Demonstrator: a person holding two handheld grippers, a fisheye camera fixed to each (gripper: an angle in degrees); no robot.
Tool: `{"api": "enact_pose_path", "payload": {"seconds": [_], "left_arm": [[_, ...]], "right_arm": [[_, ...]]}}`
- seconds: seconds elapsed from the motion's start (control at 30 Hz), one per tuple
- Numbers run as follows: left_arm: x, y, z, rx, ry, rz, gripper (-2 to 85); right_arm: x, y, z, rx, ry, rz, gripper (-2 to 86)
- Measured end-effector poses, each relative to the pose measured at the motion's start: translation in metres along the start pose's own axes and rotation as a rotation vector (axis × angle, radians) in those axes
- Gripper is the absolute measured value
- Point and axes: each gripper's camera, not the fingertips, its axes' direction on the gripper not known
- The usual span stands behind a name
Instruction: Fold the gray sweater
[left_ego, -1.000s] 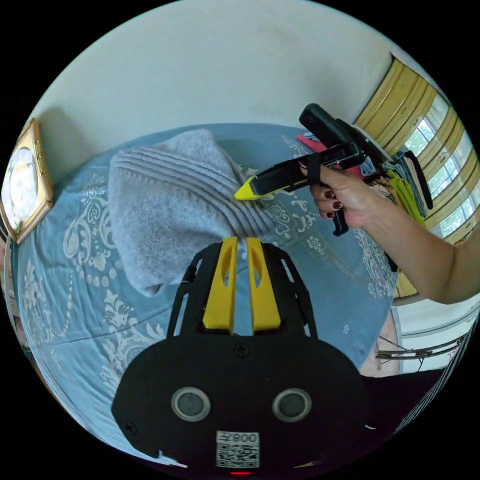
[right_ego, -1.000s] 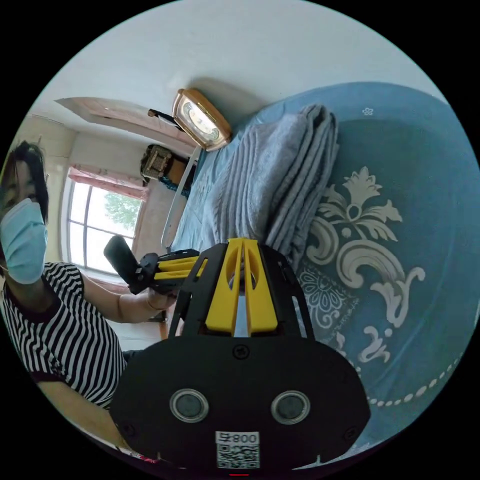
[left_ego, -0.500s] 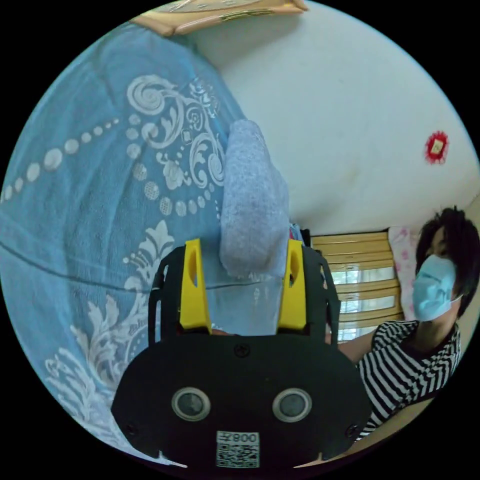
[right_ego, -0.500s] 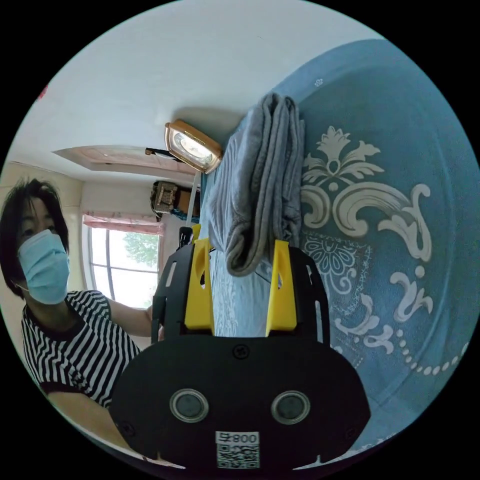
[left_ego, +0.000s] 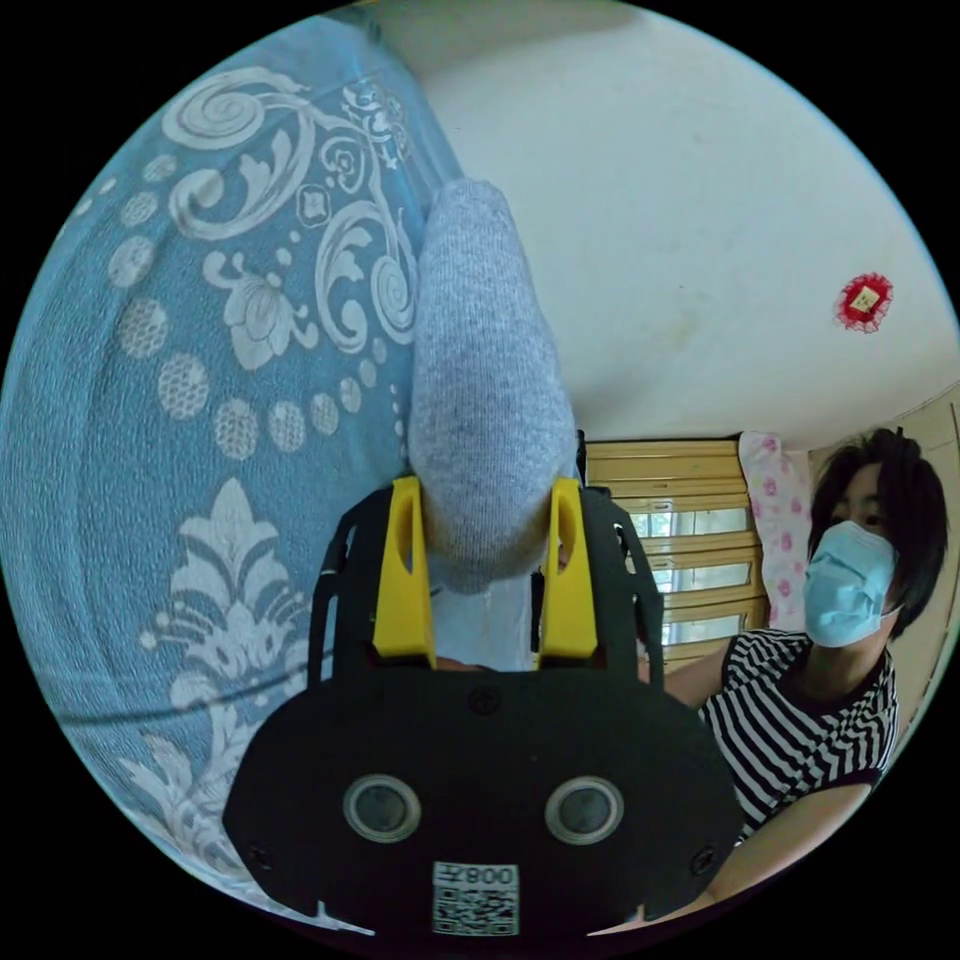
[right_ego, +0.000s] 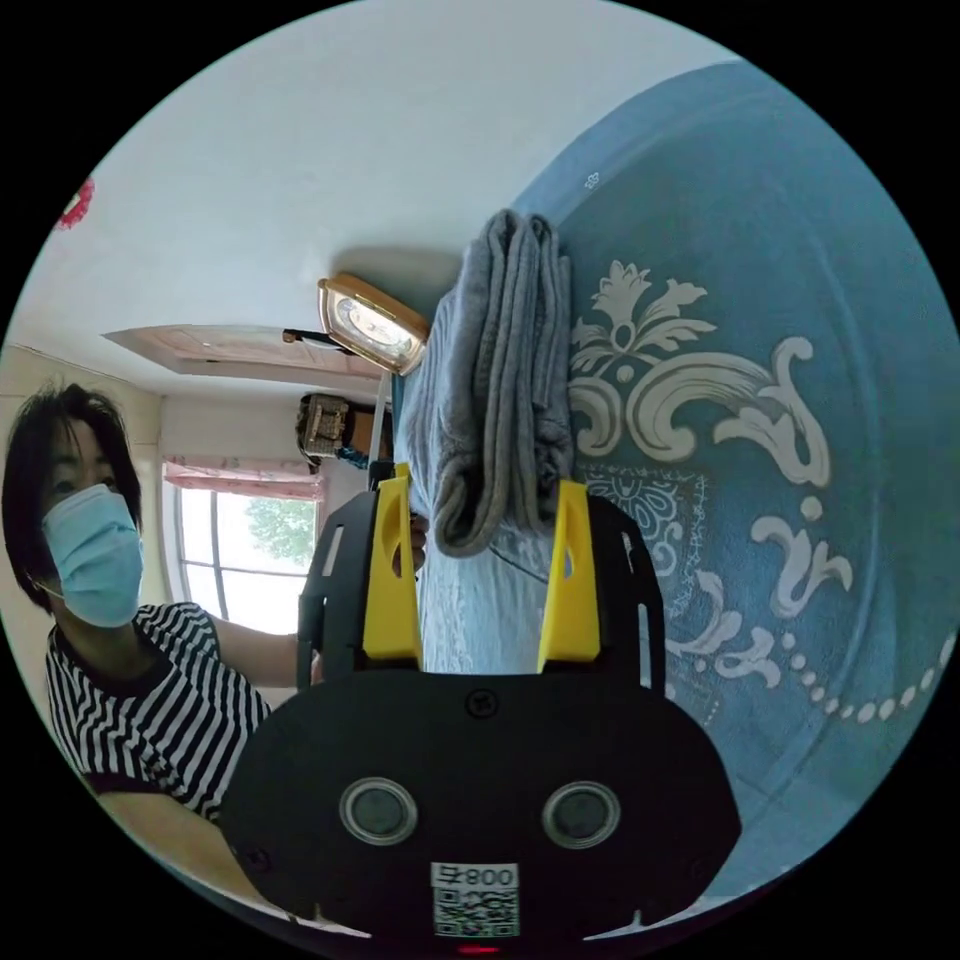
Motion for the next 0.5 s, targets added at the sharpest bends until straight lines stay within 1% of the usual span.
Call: {"api": "enact_pose_path", "payload": {"seconds": [0.1,0.17,0.23,0.4,0.47,0.5], "left_arm": [[-0.005,-0.001,0.000,-0.008,-0.001,0.003,17.1],[-0.007,-0.001,0.001,-0.010,-0.003,0.003,16.8],[-0.010,-0.002,0.003,-0.017,-0.005,0.001,16.2],[-0.019,-0.003,0.017,-0.056,0.015,-0.017,13.0],[-0.022,0.001,0.022,-0.047,0.047,-0.044,12.2],[-0.022,0.006,0.025,-0.032,0.065,-0.060,11.8]], "right_arm": [[0.005,0.007,-0.006,0.014,0.022,0.018,20.4],[0.010,0.007,0.001,-0.046,0.042,0.019,19.6],[0.015,0.009,0.003,-0.062,0.051,0.023,18.3],[0.032,0.015,-0.007,-0.085,-0.029,0.055,12.7],[0.044,0.023,-0.007,-0.132,-0.145,0.094,10.4],[0.046,0.027,-0.010,-0.123,-0.167,0.104,10.0]]}}
